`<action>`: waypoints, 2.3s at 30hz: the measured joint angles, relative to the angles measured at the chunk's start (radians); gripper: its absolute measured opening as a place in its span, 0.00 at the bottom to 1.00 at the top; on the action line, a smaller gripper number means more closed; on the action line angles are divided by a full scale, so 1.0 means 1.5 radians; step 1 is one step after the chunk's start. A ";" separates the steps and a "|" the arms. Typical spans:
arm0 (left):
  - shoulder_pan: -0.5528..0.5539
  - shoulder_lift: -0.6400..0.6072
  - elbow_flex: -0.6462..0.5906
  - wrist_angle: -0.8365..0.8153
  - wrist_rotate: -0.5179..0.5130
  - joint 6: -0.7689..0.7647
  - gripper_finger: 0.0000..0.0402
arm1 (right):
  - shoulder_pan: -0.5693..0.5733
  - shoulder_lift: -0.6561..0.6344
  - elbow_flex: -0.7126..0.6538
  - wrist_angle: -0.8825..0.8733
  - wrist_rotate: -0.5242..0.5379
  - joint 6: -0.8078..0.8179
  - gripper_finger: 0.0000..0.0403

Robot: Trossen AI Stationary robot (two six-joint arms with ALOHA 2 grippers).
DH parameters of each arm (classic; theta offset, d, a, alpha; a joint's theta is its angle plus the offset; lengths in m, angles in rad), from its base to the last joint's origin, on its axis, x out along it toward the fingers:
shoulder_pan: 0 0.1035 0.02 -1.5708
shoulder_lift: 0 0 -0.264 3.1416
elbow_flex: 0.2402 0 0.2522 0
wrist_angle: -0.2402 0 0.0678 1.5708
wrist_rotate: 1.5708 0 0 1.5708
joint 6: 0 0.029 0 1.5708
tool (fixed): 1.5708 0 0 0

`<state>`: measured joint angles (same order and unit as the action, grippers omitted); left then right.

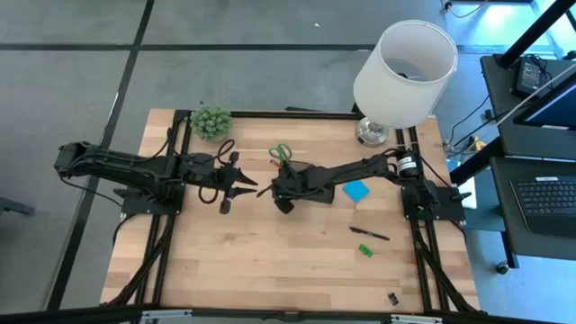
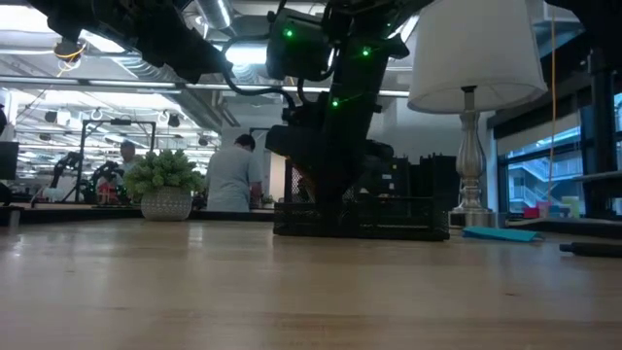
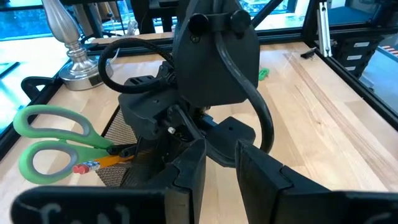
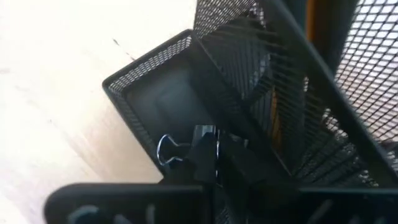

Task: Pick and place office supplies into organizer
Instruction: Put the top black binder clip into the black organizer, then put the green eraser into the black organizer

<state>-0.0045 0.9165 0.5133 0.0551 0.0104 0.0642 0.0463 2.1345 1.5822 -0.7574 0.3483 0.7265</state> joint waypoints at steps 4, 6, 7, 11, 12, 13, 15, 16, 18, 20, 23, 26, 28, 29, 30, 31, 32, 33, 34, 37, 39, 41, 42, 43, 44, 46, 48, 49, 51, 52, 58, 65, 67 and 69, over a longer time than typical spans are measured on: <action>0.000 0.000 0.000 0.000 -0.009 0.001 0.20 | 0.002 0.000 0.000 -0.001 -0.009 0.002 0.11; 0.000 0.000 0.000 0.000 -0.017 0.000 0.20 | 0.002 0.000 0.000 -0.002 -0.010 0.003 0.16; 0.000 0.000 0.000 0.000 -0.019 0.000 0.20 | 0.002 -0.001 0.000 -0.003 -0.008 0.003 0.18; 0.000 0.000 0.000 0.000 -0.026 0.000 0.20 | 0.002 -0.002 0.016 -0.039 -0.009 0.020 0.29; 0.000 0.000 0.000 0.000 -0.026 0.000 0.20 | 0.002 -0.002 0.026 -0.063 -0.010 0.021 0.31; 0.000 0.000 0.000 0.000 -0.027 0.000 0.20 | 0.003 -0.002 0.039 -0.084 -0.010 0.021 0.33; 0.000 0.000 0.000 0.000 -0.028 -0.001 0.20 | 0.009 -0.002 0.069 -0.130 -0.008 0.032 0.36; 0.000 0.000 0.000 0.000 -0.028 -0.001 0.20 | 0.014 -0.002 0.087 -0.165 -0.008 0.037 0.36; 0.000 0.000 0.000 0.000 -0.028 -0.001 0.20 | 0.029 -0.002 0.128 -0.231 -0.018 0.048 0.37; 0.000 0.000 0.000 -0.001 -0.028 -0.009 0.20 | 0.051 -0.003 0.166 -0.293 -0.063 0.065 0.37; 0.000 0.000 0.000 -0.003 -0.028 -0.022 0.20 | 0.095 -0.003 0.212 -0.383 -0.121 0.094 0.37; 0.000 0.000 0.000 -0.005 -0.028 -0.022 0.20 | 0.143 -0.003 0.232 -0.445 -0.140 0.150 0.38; 0.000 0.000 0.000 -0.005 -0.028 -0.021 0.20 | 0.171 -0.004 0.232 -0.473 -0.154 0.188 0.38; 0.000 0.000 0.000 -0.005 -0.028 -0.018 0.20 | 0.184 -0.006 0.229 -0.473 -0.162 0.207 0.38; 0.000 0.000 0.000 -0.005 -0.028 -0.013 0.20 | 0.196 -0.008 0.225 -0.480 -0.169 0.224 0.38; 0.000 0.000 0.000 -0.005 -0.028 -0.008 0.20 | 0.207 -0.010 0.218 -0.486 -0.174 0.245 0.38; 0.000 0.000 0.000 -0.005 -0.028 -0.004 0.20 | 0.218 -0.012 0.210 -0.488 -0.182 0.263 0.38; 0.000 0.000 0.000 -0.005 -0.028 0.000 0.20 | 0.228 -0.012 0.203 -0.489 -0.186 0.281 0.38; 0.000 0.000 0.000 -0.005 -0.028 0.001 0.20 | 0.236 -0.012 0.197 -0.494 -0.193 0.299 0.38; 0.000 0.000 0.000 -0.005 -0.029 0.001 0.20 | 0.258 -0.012 0.180 -0.503 -0.219 0.337 0.38; 0.000 0.000 0.000 -0.005 -0.030 0.002 0.20 | 0.270 -0.014 0.163 -0.500 -0.229 0.355 0.38; 0.000 0.000 0.000 -0.005 -0.030 0.014 0.20 | 0.282 -0.025 0.142 -0.484 -0.241 0.377 0.38; 0.000 0.000 0.000 -0.005 -0.030 0.021 0.20 | 0.287 -0.038 0.128 -0.469 -0.246 0.387 0.38; 0.000 0.000 0.000 -0.005 -0.030 0.026 0.20 | 0.293 -0.053 0.111 -0.449 -0.247 0.399 0.38; 0.000 0.000 0.000 -0.005 -0.030 0.030 0.20 | 0.299 -0.068 0.090 -0.430 -0.247 0.412 0.38; 0.000 0.000 0.000 -0.005 -0.030 0.035 0.20 | 0.310 -0.104 0.042 -0.398 -0.248 0.442 0.38; 0.000 0.000 0.000 -0.005 -0.030 0.036 0.20 | 0.318 -0.140 -0.006 -0.374 -0.248 0.467 0.38; 0.000 0.000 0.000 -0.005 -0.030 0.036 0.20 | 0.323 -0.157 -0.032 -0.366 -0.247 0.474 0.38; 0.000 0.000 0.000 -0.005 -0.030 0.036 0.20 | 0.331 -0.181 -0.078 -0.360 -0.247 0.491 0.38; 0.000 0.000 0.000 -0.005 -0.030 0.036 0.20 | 0.335 -0.189 -0.102 -0.359 -0.246 0.496 0.38; 0.000 0.000 0.000 -0.005 -0.030 0.018 0.20 | 0.354 -0.202 -0.204 -0.285 -0.294 0.492 0.38; 0.000 0.000 0.000 -0.005 -0.030 0.017 0.20 | 0.370 -0.203 -0.276 -0.179 -0.309 0.492 0.38; 0.000 0.000 0.000 -0.005 -0.030 0.015 0.20 | 0.370 -0.203 -0.286 -0.169 -0.311 0.493 0.38; 0.000 0.000 0.000 -0.005 -0.030 0.013 0.20 | 0.370 -0.203 -0.289 -0.172 -0.310 0.490 0.39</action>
<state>-0.0048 0.9161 0.5137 0.0479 -0.0345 0.0830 0.6010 1.8294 1.1487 -1.0157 -0.1173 1.4616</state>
